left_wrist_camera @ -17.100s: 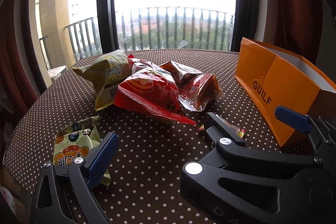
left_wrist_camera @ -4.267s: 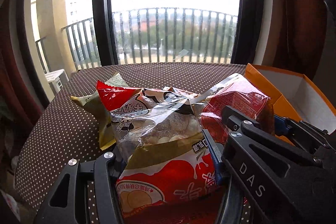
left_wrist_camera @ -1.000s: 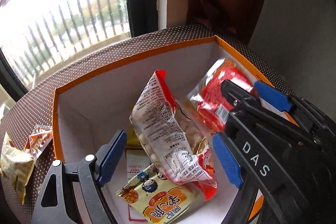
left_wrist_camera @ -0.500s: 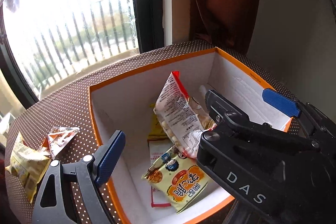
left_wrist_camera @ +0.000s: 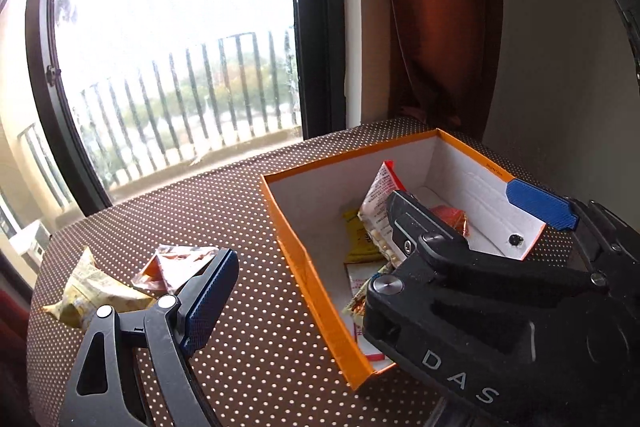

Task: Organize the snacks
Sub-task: 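Withdraw both tools from the box toward the remaining snacks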

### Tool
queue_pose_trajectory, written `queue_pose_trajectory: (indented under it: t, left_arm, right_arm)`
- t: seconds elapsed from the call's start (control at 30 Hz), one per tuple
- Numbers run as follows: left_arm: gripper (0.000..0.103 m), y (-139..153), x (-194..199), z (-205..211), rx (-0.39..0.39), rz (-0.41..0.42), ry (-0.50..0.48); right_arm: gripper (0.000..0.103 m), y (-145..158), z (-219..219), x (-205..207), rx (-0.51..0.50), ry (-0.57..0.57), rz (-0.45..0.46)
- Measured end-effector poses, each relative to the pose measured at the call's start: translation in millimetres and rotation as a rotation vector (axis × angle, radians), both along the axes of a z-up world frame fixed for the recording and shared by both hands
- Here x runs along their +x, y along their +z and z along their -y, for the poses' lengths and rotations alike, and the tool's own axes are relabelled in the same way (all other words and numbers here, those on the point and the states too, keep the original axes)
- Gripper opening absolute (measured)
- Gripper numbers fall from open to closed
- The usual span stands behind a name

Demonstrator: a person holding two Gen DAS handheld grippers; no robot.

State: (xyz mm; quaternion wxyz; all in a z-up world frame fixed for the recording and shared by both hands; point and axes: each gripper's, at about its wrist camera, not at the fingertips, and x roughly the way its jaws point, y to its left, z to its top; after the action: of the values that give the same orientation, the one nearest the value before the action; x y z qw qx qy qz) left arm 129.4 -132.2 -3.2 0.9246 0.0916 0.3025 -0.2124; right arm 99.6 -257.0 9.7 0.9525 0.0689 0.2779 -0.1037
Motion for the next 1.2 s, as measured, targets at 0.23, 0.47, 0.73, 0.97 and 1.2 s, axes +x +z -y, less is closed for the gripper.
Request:
queue_pose_trajectory:
  t: [0.23,0.47,0.73,0.97,1.2]
  left_arm:
    - [0.097,8,-6,-28,-0.035,0.044,0.045]
    - [0.098,7,-9,-55,-0.047,0.055,0.106]
    - [0.099,-3,-7,-85,-0.053,0.037,0.169]
    - [0.099,-14,1,-105,-0.056,0.011,0.215]
    - [0.099,-31,7,-121,-0.047,-0.027,0.263]
  right_arm:
    - [0.097,10,-34,-4,-0.011,0.044,0.033]
    - [0.098,11,-65,-2,-0.021,0.096,0.042]
    - [0.098,2,-97,8,-0.012,0.161,0.027]
    - [0.098,-7,-120,18,-0.018,0.225,0.03]
    - [0.098,-26,-137,32,-0.019,0.285,0.016]
